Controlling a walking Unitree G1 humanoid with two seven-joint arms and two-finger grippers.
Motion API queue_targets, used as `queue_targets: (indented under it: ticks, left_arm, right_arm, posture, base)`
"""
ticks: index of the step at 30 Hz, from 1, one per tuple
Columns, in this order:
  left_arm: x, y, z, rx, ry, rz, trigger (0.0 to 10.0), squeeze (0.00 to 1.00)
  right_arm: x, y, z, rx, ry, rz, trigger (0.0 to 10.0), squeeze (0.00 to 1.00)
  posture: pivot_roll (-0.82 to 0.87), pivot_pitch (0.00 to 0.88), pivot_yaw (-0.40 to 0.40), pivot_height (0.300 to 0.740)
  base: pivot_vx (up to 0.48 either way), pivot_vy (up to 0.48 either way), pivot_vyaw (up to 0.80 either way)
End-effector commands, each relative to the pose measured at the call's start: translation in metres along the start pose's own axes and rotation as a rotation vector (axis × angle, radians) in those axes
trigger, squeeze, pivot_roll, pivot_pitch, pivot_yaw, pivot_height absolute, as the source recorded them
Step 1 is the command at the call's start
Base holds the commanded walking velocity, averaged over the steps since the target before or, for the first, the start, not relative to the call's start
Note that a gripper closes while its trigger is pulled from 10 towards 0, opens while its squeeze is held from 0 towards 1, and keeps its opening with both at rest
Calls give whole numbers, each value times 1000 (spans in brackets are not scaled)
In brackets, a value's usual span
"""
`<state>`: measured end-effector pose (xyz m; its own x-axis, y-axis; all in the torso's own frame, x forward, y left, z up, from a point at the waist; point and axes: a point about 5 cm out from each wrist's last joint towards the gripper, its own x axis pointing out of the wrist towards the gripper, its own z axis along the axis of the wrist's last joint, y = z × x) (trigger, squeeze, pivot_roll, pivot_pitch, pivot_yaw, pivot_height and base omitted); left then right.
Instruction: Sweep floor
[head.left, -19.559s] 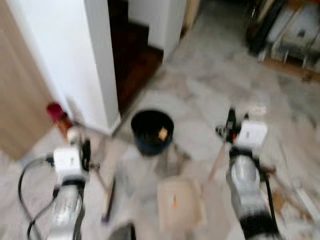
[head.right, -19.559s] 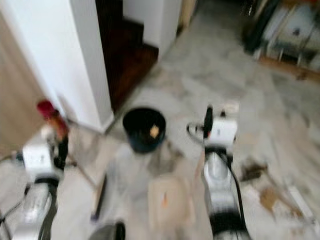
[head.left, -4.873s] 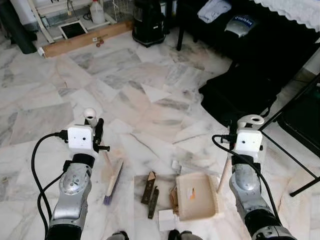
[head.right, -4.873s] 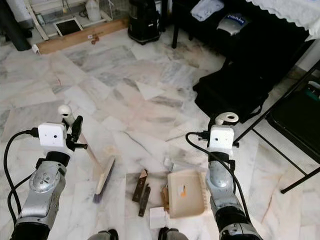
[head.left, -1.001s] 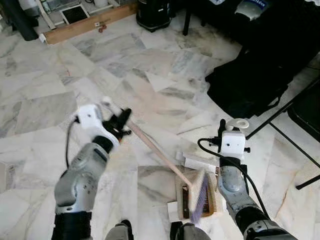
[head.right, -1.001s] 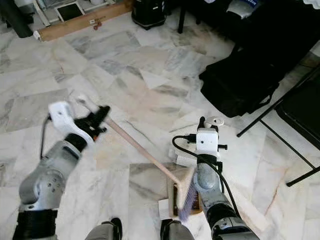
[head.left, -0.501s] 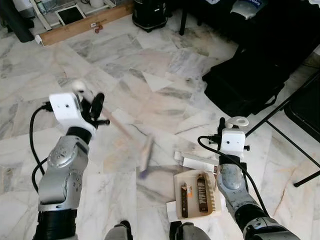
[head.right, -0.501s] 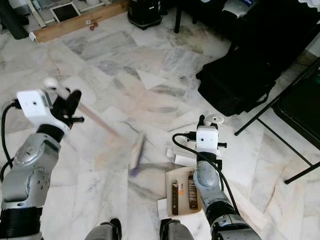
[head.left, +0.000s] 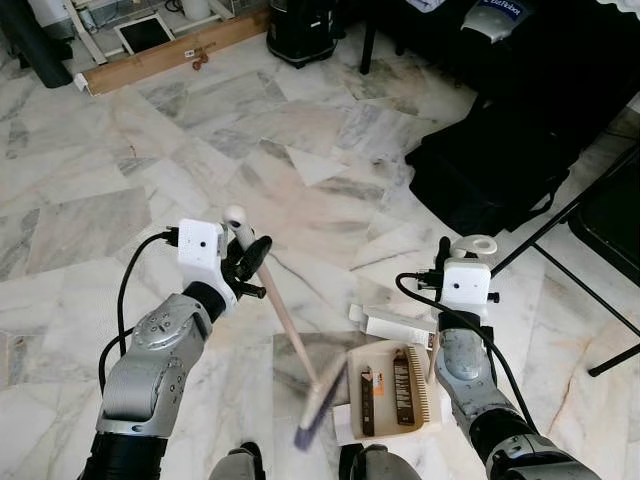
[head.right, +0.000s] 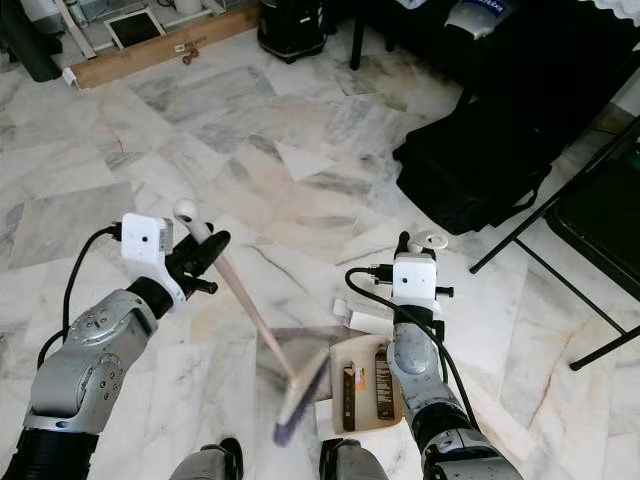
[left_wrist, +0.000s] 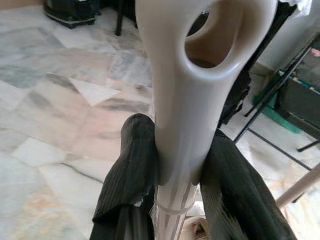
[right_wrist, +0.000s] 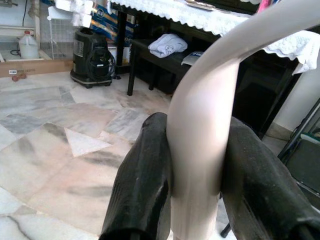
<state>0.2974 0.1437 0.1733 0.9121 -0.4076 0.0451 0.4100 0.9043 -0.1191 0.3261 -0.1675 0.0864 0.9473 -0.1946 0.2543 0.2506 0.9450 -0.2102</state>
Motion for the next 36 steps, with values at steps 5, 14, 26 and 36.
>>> queue_targets:
  ticks: [5,14,26,36]
  left_arm:
    - [-5,-10,7,-18,-2,-104,10000,0]
    - [-6,-22,5,-49,25,-183,10000,0]
    - [1,-14,18,-142,-95,-89,10000,0]
    - [9,8,42,-124,-237,46,10000,0]
  right_arm:
    - [-4,-2,-8,-14,45,2,10000,0]
    - [-4,-2,-8,-13,43,2,10000,0]
    - [4,-4,-4,57,62,-41,10000,0]
    - [17,-6,6,74,34,-52,10000,0]
  posture:
    - [205,225,-45,740]
    - [205,224,-47,740]
    - [209,178,-47,740]
    - [206,129,-44,740]
  base:
    - [0,0,0]
    - [0,0,0]
    - [0,0,0]
    - [0,0,0]
